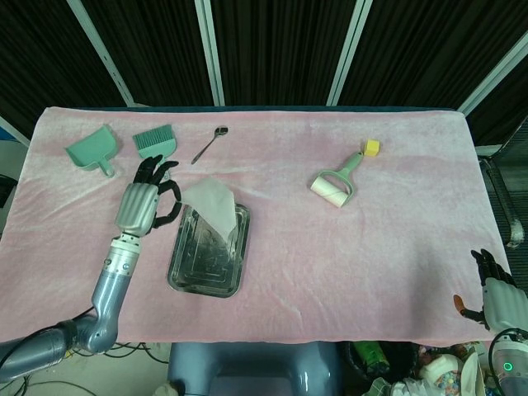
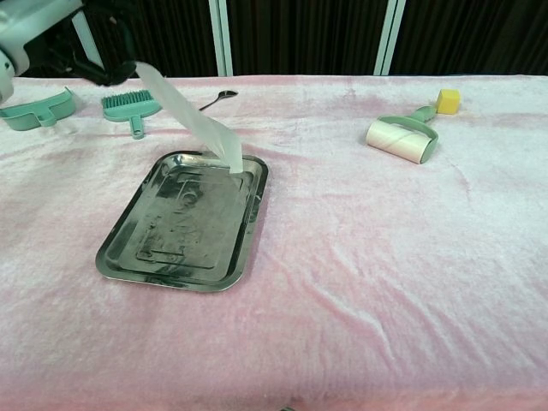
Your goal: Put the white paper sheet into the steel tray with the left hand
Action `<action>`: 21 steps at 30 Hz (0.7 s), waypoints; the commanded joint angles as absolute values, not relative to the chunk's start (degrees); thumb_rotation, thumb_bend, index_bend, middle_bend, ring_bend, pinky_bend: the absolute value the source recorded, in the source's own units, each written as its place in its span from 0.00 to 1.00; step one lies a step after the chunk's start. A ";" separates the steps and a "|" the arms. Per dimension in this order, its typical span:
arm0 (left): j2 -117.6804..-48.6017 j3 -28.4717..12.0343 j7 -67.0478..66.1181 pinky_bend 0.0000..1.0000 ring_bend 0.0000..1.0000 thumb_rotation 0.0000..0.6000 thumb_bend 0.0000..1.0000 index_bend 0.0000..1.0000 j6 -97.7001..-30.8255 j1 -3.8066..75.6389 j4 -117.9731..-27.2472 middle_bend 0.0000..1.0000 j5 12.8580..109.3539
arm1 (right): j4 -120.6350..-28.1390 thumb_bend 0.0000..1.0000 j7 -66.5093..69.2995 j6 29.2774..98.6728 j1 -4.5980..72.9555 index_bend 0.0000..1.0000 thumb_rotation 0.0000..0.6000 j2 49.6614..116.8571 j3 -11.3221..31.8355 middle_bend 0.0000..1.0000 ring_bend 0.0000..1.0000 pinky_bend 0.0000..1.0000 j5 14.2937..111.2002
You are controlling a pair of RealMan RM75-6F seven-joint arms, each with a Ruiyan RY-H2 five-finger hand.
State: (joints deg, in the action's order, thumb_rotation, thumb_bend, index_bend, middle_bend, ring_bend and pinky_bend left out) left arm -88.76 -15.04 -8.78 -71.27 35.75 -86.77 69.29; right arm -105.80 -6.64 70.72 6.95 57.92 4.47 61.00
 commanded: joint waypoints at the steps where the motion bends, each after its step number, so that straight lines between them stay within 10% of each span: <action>1: -83.65 -10.23 -13.55 0.00 0.00 1.00 0.47 0.64 -70.83 30.13 -96.72 0.16 62.50 | -105.81 0.27 -6.50 70.66 6.95 0.06 1.00 57.87 4.47 0.02 0.10 0.15 60.97; 21: -82.90 -5.66 -17.84 0.00 0.00 1.00 0.47 0.64 -65.85 27.26 -98.81 0.15 55.18 | -105.60 0.27 -6.46 70.72 7.00 0.06 1.00 57.87 4.37 0.02 0.10 0.16 61.33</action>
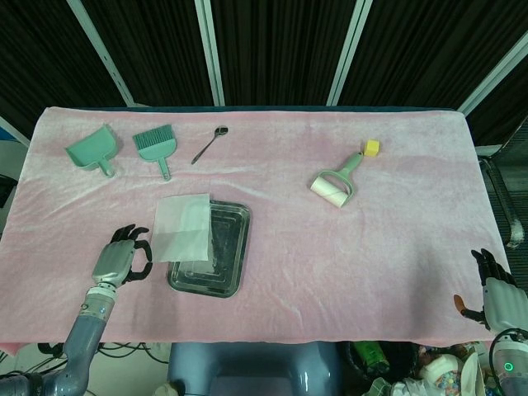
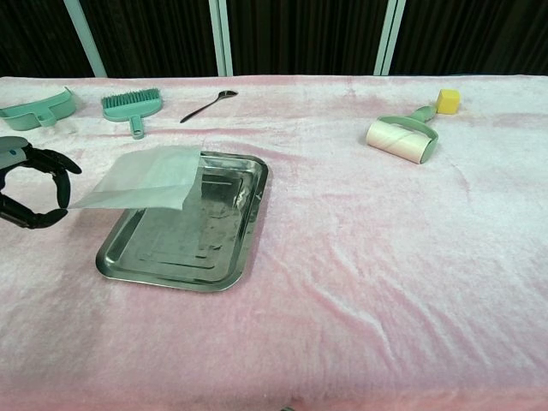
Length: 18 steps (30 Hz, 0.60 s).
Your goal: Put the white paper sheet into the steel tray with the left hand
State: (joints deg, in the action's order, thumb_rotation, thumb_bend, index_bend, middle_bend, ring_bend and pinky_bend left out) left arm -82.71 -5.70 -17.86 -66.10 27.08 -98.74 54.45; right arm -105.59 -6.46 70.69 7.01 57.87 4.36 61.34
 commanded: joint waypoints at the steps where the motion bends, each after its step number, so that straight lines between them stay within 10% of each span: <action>1: -83.01 -5.35 -18.14 0.00 0.00 1.00 0.47 0.63 -65.53 27.41 -98.87 0.14 55.63 | -105.61 0.27 -6.39 70.75 6.98 0.06 1.00 57.86 4.41 0.02 0.10 0.16 61.24; 18: -84.67 -0.97 -15.76 0.00 0.00 1.00 0.47 0.63 -65.71 27.71 -94.49 0.14 72.64 | -105.84 0.27 -6.24 70.18 7.17 0.06 1.00 57.61 4.46 0.02 0.10 0.16 60.59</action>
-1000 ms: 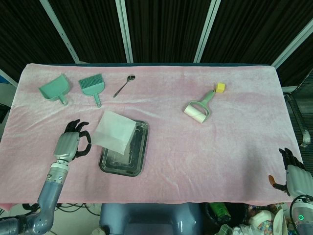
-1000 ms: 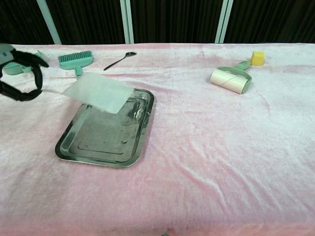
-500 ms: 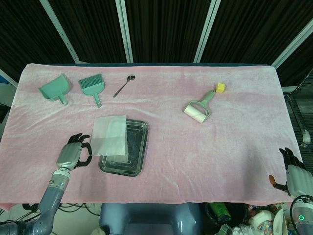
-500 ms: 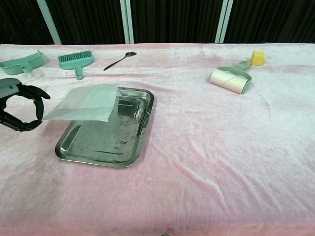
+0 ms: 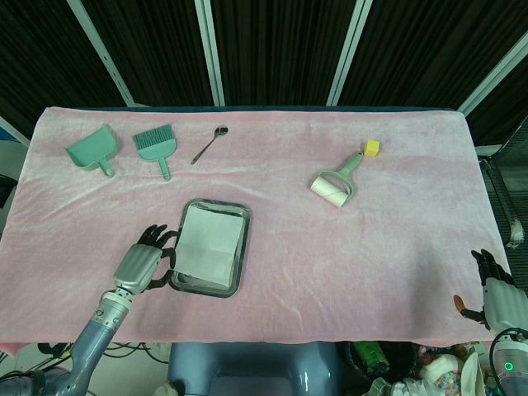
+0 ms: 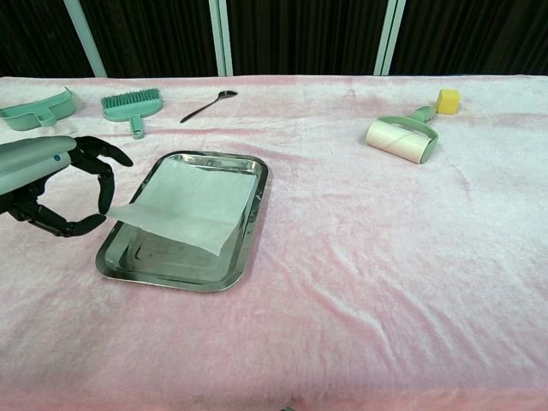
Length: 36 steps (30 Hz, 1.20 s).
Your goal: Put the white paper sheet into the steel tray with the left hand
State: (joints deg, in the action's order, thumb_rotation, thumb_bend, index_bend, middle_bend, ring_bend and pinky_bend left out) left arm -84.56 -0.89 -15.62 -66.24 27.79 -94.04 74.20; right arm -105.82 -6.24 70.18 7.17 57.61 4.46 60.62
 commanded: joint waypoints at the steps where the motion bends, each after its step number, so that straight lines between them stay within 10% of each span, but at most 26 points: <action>1: -84.66 -1.19 -16.33 0.00 0.00 1.00 0.47 0.63 -65.49 27.73 -94.93 0.14 71.90 | -105.85 0.27 -6.25 70.18 7.17 0.06 1.00 57.62 4.46 0.02 0.10 0.16 60.58; 36: -84.71 -5.09 -21.56 0.00 0.00 1.00 0.44 0.62 -60.92 30.02 -99.62 0.13 58.02 | -105.85 0.27 -6.34 70.15 7.24 0.06 1.00 57.64 4.32 0.02 0.10 0.16 60.49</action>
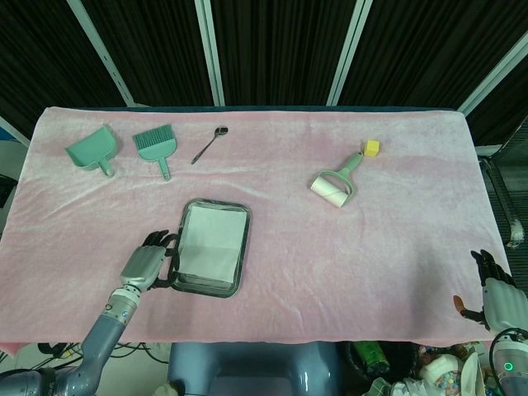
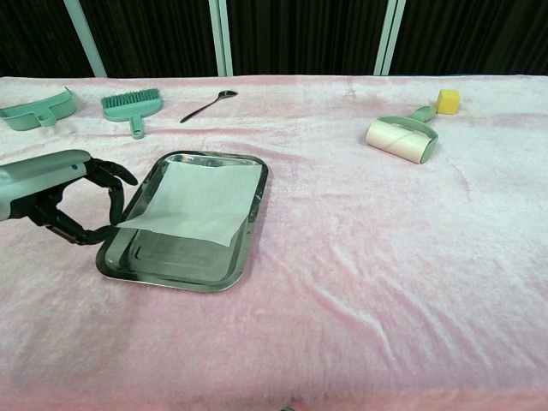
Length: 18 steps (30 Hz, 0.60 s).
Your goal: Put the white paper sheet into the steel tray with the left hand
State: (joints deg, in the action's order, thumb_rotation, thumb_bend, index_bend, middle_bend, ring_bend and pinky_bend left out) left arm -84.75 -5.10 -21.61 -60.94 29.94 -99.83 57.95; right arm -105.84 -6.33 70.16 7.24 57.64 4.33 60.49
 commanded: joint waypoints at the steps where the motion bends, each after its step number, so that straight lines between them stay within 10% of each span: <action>1: -84.71 -5.10 -21.60 0.00 0.00 1.00 0.44 0.62 -60.90 30.09 -99.41 0.13 57.99 | -105.85 0.27 -6.35 70.17 7.24 0.06 1.00 57.63 4.31 0.02 0.10 0.16 60.51; 18: -85.34 -5.11 -21.51 0.00 0.00 1.00 0.41 0.57 -60.73 30.82 -98.48 0.12 56.88 | -105.88 0.27 -6.43 70.17 7.24 0.06 1.00 57.65 4.21 0.02 0.10 0.15 60.56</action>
State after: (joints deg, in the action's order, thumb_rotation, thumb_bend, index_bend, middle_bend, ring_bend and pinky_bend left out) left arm -85.34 -5.13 -21.50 -60.72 30.82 -98.47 56.86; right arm -105.88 -6.43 70.16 7.25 57.65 4.22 60.55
